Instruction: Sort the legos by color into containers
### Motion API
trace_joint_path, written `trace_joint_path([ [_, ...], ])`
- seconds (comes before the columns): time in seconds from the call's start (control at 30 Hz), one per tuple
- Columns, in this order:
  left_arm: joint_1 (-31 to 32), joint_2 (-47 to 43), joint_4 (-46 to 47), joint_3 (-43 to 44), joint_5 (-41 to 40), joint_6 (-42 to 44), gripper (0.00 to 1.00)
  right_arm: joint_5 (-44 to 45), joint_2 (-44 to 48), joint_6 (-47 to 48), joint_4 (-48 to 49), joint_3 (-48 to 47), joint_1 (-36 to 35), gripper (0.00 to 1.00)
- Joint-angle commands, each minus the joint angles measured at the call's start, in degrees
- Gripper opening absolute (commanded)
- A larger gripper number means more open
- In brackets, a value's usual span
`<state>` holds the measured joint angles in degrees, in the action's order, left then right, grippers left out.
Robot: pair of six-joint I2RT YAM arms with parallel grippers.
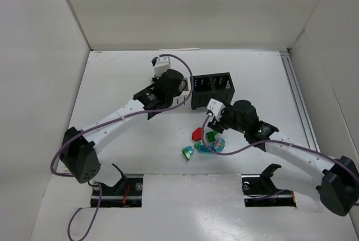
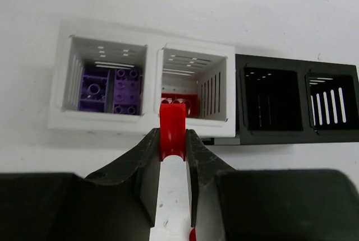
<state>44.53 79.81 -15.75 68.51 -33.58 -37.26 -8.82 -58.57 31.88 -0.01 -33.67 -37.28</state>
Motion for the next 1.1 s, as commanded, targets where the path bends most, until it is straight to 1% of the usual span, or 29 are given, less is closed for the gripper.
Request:
trace_joint_path([
  [0.0, -1.1, 4.3, 4.8, 4.4, 3.3, 5.9, 0.11, -1.4, -2.2, 1.3, 1.2, -1.0, -2.0, 0.73],
  [0.07, -1.8, 6.0, 4.8, 5.6, 3.3, 6.6, 0.11, -0.8, -2.7, 1.3, 1.2, -1.6, -2.5, 0.73],
  [0.13, -3.1, 8.0, 4.8, 6.9, 5.3, 6.6, 0.11, -0.8, -4.2, 1.3, 1.2, -1.6, -2.5, 0.73],
  [0.17, -3.1, 8.0, 5.4, 6.9, 5.8, 6.6, 0.12, -1.5, -4.2, 1.8, 1.2, -1.6, -2.5, 0.73],
  [0.2, -3.9, 8.8, 5.4, 6.9, 5.8, 6.6, 0.16, -2.3, -4.7, 2.8, 1.2, -2.1, -3.1, 0.73],
  [0.23, -3.9, 8.8, 5.4, 6.9, 6.7, 6.6, 0.25, -3.3, -5.4, 2.8, 1.2, -2.1, -3.1, 0.73],
  [0.37, -3.9, 9.3, 7.7, 6.3, 8.3, 7.7, 0.41, -5.9, -8.0, 4.2, 1.2, -2.6, -4.1, 0.73],
  [0.4, -3.9, 9.3, 8.4, 6.3, 8.8, 8.2, 0.48, -6.6, -8.6, 4.7, 1.2, -2.6, -4.6, 0.75],
  [0.5, -4.5, 9.9, 8.5, 6.3, 9.3, 8.3, 0.5, -7.1, -10.7, 4.7, 1.2, -3.9, -6.1, 0.75],
  [0.53, -4.5, 9.9, 8.5, 6.3, 9.3, 8.3, 0.55, -7.1, -10.7, 4.7, 1.2, -3.9, -6.7, 0.75],
  [0.57, -4.5, 9.9, 8.5, 6.3, 9.3, 8.3, 0.57, -6.6, -11.4, 4.7, 1.2, -4.4, -6.8, 0.75],
  [0.7, -4.5, 9.9, 7.7, 6.8, 9.3, 8.8, 0.62, -9.4, -12.9, 7.3, 1.2, -4.4, -6.8, 0.75],
  [0.77, -4.5, 7.9, 7.0, 6.2, 9.3, 8.8, 0.67, -12.9, -14.1, 8.7, 1.2, -4.4, -6.8, 0.76],
  [0.8, -4.5, 6.9, 7.0, 4.6, 9.3, 8.8, 0.75, -13.9, -15.9, 9.3, 1.2, -4.9, -6.8, 0.76],
  [0.87, -5.0, 2.6, 7.0, 2.1, 9.3, 8.2, 0.85, -15.4, -18.2, 10.0, 1.2, -5.6, -7.3, 0.8],
  [0.93, -5.0, -0.8, 7.6, -2.9, 9.3, 7.5, 0.94, -15.4, -21.1, 10.0, 1.2, -6.8, -7.9, 0.84],
  [0.97, -5.0, -4.2, 8.1, -4.6, 9.3, 6.8, 0.96, -14.7, -21.9, 10.0, 1.2, -7.5, -7.9, 0.85],
  [1.03, -5.0, -7.5, 8.1, -9.5, 9.8, 6.0, 0.98, -13.9, -23.8, 10.0, 1.2, -8.3, -8.5, 0.9],
  [1.07, -5.0, -10.5, 8.1, -11.0, 9.9, 5.4, 0.99, -13.1, -24.4, 10.0, 1.2, -9.2, -8.5, 0.9],
])
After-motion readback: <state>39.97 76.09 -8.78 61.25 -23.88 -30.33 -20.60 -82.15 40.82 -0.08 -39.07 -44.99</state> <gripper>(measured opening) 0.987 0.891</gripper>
